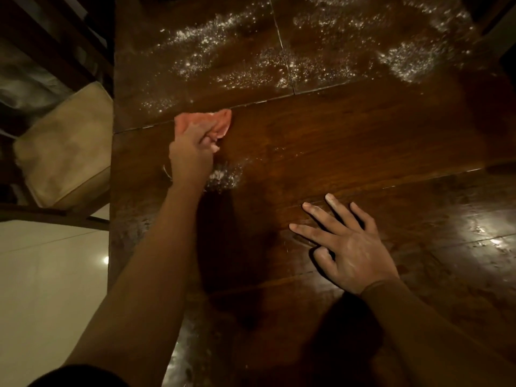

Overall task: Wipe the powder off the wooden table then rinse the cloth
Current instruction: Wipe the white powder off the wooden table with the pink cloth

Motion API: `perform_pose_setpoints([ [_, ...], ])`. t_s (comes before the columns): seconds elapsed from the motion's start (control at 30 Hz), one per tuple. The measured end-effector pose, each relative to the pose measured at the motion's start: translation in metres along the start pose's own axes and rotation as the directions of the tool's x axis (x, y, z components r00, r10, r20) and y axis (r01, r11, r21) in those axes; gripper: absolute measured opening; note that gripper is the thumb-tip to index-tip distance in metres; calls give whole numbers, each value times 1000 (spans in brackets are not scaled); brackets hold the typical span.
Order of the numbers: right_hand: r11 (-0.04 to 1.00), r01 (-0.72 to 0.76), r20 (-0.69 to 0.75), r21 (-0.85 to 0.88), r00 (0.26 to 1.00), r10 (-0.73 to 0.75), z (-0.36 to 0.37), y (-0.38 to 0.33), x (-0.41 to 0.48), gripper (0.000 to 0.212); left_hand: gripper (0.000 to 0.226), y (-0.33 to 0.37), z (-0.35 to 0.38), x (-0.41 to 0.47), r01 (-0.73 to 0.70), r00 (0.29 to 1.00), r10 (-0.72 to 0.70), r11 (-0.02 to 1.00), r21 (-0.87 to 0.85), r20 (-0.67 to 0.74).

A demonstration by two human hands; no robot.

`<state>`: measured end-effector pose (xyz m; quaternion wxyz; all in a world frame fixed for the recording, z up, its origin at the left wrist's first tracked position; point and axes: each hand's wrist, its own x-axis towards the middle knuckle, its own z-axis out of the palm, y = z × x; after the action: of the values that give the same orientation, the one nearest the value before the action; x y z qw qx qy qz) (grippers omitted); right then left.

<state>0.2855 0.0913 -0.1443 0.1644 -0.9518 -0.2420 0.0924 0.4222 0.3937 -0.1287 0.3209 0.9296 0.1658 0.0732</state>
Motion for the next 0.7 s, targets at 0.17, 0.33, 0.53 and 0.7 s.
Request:
perform_pose_setpoints([
  [0.17, 1000, -8, 28, -11, 1000, 8, 0, 1, 0, 53, 36, -18, -9, -53, -354, 895, 371, 929, -111, 248],
  [0.33, 1000, -1, 23, -24, 1000, 2, 0, 1, -1, 53, 67, -45, -47, -42, -158, 918, 154, 987, -19, 366],
  [0.53, 1000, -1, 8, -24, 1000, 1, 1, 1, -1, 52, 53, -92, -71, -27, 117, 990, -103, 982, 151, -94],
  [0.7, 999, 4, -10, -32, 1000, -5, 1, 0, 0, 51, 57, -55, -54, -103, 26, 997, -17, 994, 103, -79],
])
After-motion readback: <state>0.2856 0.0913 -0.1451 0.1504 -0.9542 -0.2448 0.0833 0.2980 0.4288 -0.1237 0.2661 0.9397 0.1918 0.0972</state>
